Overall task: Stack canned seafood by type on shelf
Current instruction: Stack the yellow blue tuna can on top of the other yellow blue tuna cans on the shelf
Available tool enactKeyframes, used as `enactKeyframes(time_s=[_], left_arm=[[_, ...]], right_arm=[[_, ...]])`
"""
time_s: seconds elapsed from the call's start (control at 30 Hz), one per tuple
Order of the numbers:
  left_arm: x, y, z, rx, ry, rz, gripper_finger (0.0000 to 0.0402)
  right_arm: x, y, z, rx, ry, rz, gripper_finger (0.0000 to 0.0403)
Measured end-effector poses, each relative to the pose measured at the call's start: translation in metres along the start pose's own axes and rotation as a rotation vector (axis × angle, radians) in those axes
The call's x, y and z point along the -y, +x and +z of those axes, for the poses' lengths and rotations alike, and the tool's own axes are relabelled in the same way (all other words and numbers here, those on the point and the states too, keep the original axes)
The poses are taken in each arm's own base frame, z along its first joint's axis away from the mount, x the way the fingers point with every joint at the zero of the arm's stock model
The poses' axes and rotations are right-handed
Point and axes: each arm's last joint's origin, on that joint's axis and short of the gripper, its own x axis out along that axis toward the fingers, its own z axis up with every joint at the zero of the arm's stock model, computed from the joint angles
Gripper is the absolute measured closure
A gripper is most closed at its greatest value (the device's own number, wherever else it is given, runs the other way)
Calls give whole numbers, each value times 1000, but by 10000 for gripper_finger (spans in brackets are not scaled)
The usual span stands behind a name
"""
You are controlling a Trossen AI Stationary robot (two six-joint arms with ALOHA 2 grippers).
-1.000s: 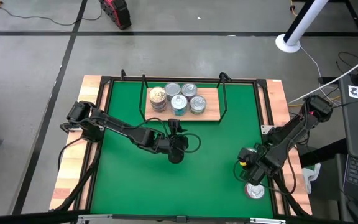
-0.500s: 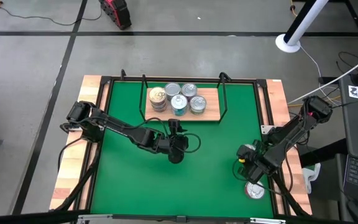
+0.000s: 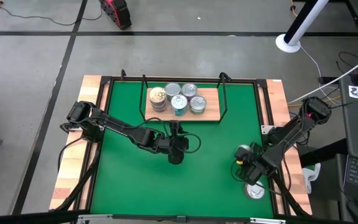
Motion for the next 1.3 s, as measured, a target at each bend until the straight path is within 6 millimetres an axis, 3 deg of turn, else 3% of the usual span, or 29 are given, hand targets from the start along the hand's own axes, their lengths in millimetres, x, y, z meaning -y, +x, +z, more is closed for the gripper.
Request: enactKeyframes(time_s=[0.3,0.67,0.97,1.1,1.3], left_arm=[[-1,0,9,83,-52,-1,149],[0,0,9,88,-52,-29,149],[0,0,9,89,-52,-38,149],[0,0,9,89,-52,-38,149],[0,0,9,89,-54,-38,149]], right_arm=[[-12,-1,3,27,32,121,401],[-13,-3,4,28,21,127,402],[-7,-29,18,59,-69,-48,402],[-1,-26,23,51,-51,-95,402],[-4,-22,24,-26,-118,-28,395]])
